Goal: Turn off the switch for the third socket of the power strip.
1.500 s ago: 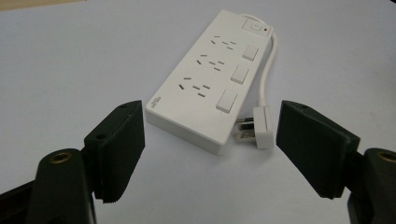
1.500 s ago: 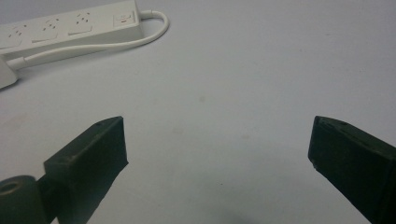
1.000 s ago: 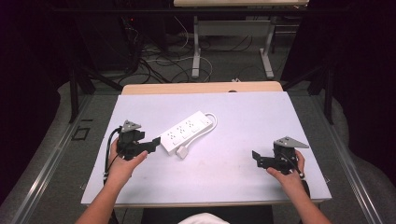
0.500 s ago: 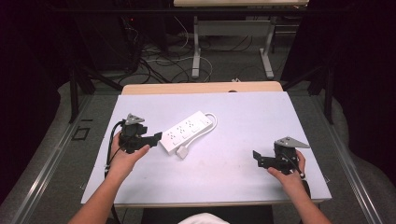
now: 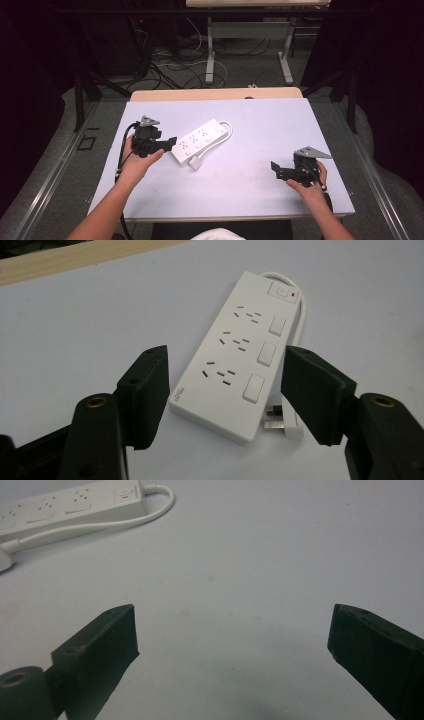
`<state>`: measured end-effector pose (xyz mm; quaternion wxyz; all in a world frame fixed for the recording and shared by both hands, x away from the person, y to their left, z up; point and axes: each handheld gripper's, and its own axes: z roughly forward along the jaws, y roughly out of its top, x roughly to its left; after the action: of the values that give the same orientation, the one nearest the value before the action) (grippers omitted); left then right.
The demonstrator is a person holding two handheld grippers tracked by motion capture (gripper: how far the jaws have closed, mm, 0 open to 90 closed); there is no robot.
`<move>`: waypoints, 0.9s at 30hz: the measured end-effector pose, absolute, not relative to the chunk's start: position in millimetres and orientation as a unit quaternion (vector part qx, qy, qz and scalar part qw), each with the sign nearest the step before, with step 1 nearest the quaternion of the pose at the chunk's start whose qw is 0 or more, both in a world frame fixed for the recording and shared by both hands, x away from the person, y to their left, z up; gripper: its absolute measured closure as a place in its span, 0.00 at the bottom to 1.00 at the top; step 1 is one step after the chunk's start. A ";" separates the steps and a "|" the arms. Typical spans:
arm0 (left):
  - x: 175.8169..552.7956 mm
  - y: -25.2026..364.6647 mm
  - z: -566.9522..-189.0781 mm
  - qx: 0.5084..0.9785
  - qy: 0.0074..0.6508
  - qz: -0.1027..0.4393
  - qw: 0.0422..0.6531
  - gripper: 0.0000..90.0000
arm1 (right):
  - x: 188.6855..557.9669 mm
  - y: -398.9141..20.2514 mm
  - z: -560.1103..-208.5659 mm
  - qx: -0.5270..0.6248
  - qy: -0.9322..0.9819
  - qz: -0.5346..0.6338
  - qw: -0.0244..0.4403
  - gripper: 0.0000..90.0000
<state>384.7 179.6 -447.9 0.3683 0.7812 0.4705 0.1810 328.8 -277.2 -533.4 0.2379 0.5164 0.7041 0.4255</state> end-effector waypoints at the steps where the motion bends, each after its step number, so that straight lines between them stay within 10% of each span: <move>1: 386.0 179.2 -447.6 0.783 0.468 0.183 0.367 0.40 | 328.7 -277.3 -533.4 0.517 0.704 0.425 0.237 0.06; 27: 406.5 164.0 -447.8 0.793 0.483 0.149 0.341 0.48 | 328.9 -276.2 -534.2 0.517 0.709 0.423 0.227 0.07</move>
<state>406.5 164.0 -447.8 0.3409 0.7929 0.4825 0.1493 328.9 -276.2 -534.2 0.2268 0.5170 0.7088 0.4230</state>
